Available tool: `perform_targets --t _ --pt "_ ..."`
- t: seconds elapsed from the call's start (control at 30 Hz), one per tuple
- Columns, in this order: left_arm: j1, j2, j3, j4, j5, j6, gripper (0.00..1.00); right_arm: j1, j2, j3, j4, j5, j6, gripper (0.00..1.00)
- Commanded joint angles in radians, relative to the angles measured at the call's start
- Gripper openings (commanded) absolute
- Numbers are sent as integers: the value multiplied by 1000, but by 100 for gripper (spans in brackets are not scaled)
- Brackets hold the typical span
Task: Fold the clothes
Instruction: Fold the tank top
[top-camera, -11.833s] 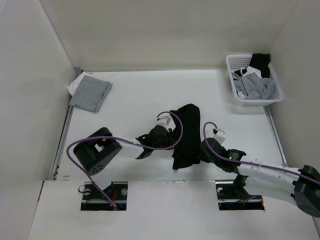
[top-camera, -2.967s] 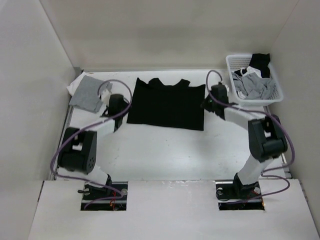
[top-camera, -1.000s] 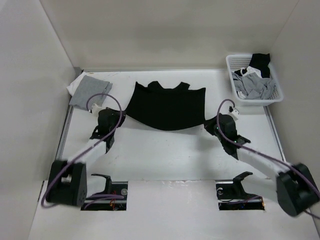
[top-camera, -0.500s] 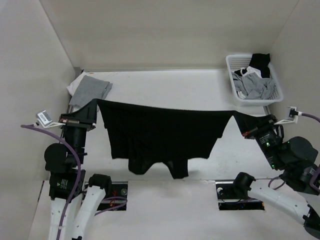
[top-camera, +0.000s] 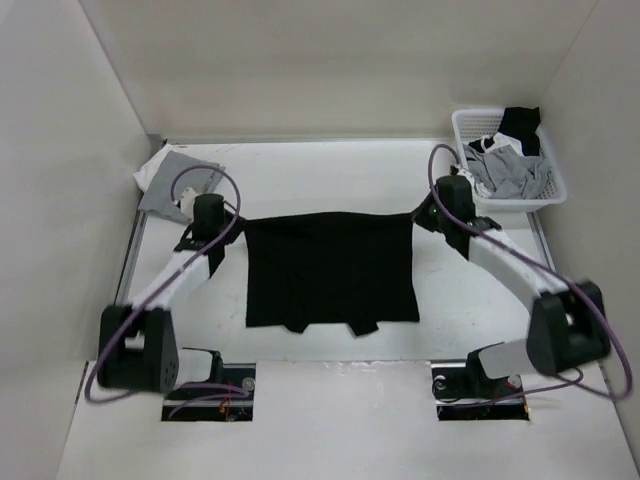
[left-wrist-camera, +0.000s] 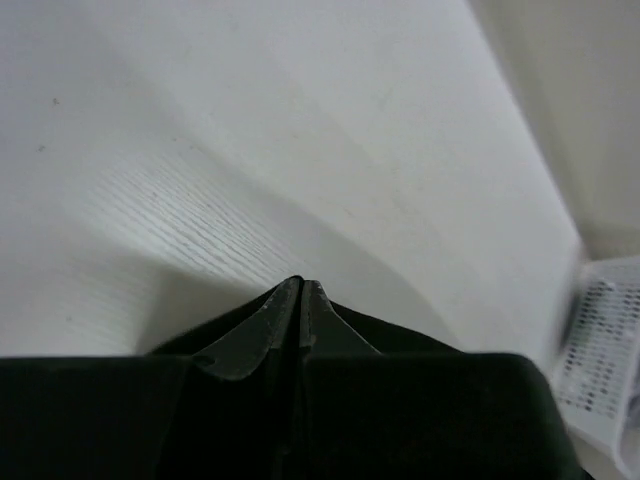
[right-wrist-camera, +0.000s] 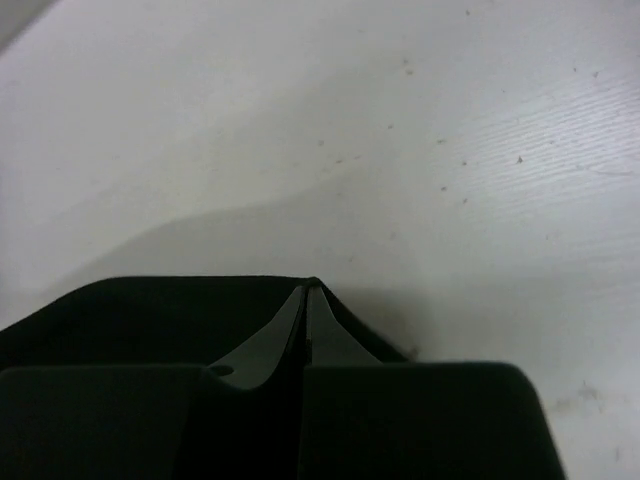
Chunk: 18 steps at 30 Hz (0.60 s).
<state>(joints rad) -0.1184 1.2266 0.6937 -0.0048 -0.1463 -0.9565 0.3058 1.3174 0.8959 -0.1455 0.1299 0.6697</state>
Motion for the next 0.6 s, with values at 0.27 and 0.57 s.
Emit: perform_targets --t 0.27,0.57 --pt "41 450 414 169 1 13 0 -150 473 496 57 -227 5 0" --pt "-14 122 32 310 -6 -25 0 -139 149 16 227 -176 60 0"
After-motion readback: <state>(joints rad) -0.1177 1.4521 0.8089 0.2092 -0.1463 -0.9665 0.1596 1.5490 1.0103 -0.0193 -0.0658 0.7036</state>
